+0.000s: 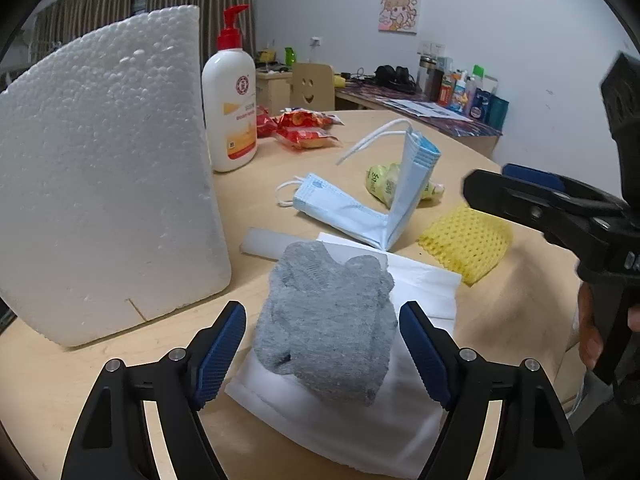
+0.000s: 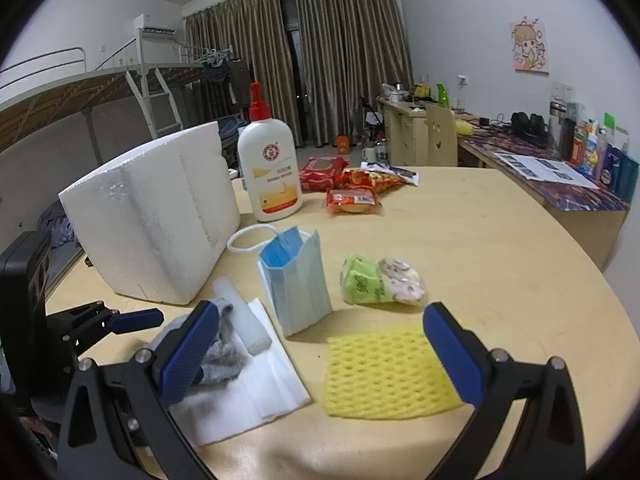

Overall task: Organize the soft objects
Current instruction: 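Reach the left tool to the grey sock while the right tool approaches the blue mask, then close the left tool on the grey sock while the right tool grasps the blue mask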

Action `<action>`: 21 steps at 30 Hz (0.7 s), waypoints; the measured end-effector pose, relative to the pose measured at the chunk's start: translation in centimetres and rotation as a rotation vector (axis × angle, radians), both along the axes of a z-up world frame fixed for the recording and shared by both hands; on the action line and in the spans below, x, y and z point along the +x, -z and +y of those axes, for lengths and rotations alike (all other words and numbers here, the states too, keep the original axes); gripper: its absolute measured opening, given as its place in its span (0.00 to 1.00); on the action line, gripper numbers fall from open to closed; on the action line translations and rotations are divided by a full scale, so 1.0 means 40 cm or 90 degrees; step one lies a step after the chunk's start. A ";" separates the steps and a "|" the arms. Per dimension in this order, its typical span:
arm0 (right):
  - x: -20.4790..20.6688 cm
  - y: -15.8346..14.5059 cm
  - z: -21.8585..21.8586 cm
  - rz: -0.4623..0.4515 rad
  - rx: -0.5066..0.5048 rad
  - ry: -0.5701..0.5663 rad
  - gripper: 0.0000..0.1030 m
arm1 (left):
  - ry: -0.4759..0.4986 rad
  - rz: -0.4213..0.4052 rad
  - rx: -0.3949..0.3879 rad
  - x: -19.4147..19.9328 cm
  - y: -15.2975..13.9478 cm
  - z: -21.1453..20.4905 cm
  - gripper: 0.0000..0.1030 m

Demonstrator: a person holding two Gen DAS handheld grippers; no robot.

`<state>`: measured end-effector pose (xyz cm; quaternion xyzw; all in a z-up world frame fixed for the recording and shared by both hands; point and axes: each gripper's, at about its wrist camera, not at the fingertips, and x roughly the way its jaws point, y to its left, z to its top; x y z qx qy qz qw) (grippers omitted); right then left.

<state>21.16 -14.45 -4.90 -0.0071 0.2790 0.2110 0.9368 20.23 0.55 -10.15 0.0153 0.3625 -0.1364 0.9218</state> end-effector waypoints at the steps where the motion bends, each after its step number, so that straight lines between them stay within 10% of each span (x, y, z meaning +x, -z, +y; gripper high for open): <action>1: 0.003 0.001 0.002 0.001 -0.001 -0.002 1.00 | 0.002 -0.001 0.001 0.000 -0.001 -0.002 0.76; 21: 0.068 0.019 0.066 0.053 -0.027 -0.035 1.00 | 0.012 0.036 -0.023 0.010 0.020 0.006 0.28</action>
